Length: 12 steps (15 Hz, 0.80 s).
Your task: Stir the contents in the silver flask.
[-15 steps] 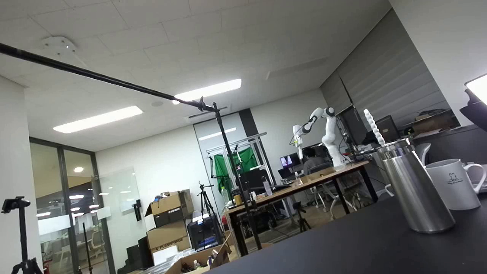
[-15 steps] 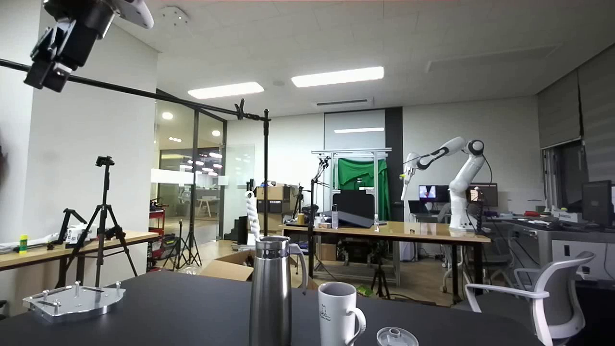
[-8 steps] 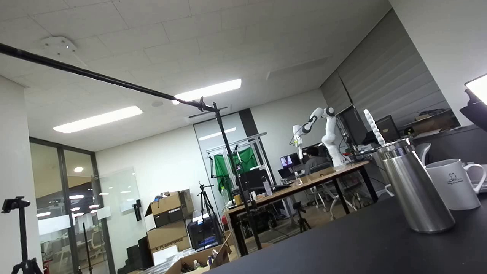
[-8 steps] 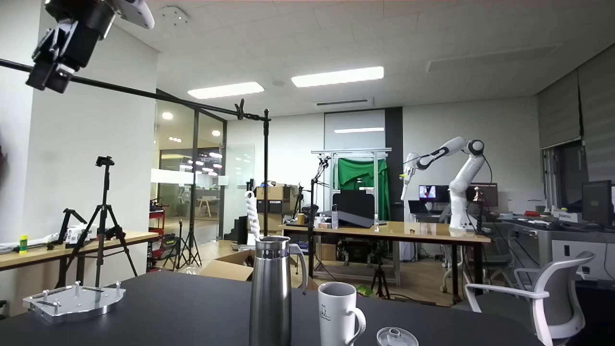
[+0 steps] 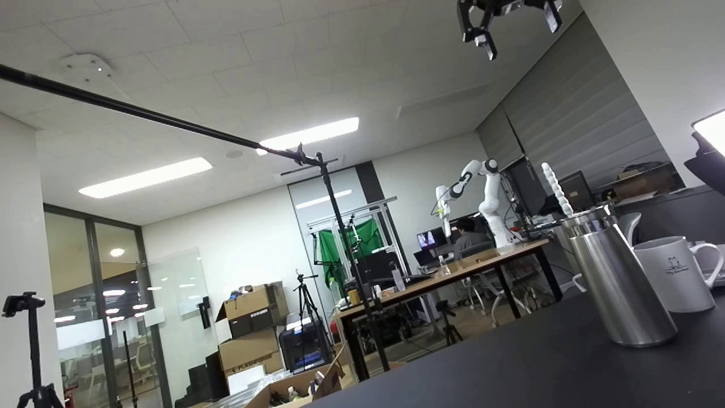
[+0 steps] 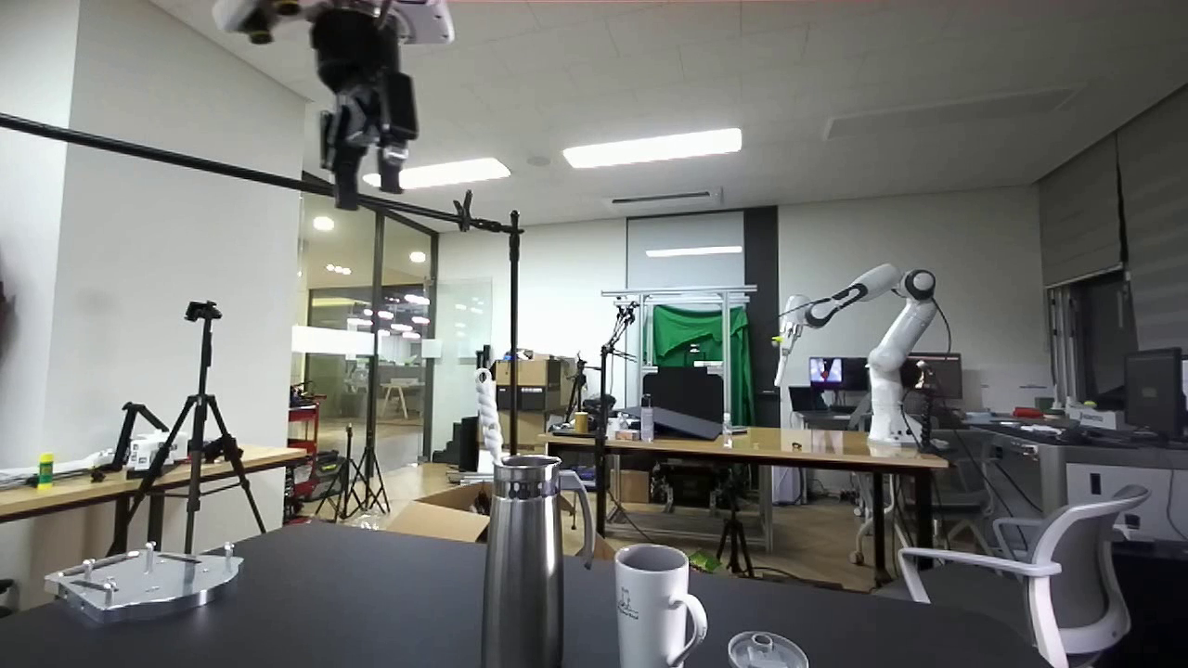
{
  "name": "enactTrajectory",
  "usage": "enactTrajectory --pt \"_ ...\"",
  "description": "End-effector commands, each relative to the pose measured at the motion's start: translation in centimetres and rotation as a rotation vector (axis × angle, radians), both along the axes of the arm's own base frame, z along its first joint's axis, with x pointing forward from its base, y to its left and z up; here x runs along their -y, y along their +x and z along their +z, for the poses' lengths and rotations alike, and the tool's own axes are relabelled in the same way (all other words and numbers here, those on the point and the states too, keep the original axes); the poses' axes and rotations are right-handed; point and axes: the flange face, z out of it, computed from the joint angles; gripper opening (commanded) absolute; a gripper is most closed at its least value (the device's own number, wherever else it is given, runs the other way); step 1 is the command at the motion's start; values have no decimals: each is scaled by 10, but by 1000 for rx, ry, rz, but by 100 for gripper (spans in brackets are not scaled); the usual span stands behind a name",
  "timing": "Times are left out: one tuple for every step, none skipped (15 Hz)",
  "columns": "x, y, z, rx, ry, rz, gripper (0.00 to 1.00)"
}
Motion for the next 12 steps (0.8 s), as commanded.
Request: enactTrajectory --pt "40 79 -1 64 -65 -140 100" --pt "53 99 -11 80 -93 -163 100" --pt "63 115 -20 100 -119 -184 100" --pt "72 131 -34 87 -145 -209 100" --pt "77 143 -47 75 -174 -230 100" --pt "79 153 -61 59 -207 -248 100" --pt "77 161 -74 38 -234 -262 100" --pt "73 165 -88 22 -247 -269 100" --pt "69 170 -100 12 -252 -275 100" --pt "61 173 -114 14 -247 -272 100" --pt "55 175 -125 3 -234 -273 100" --pt "46 176 -137 -9 -215 -270 100"
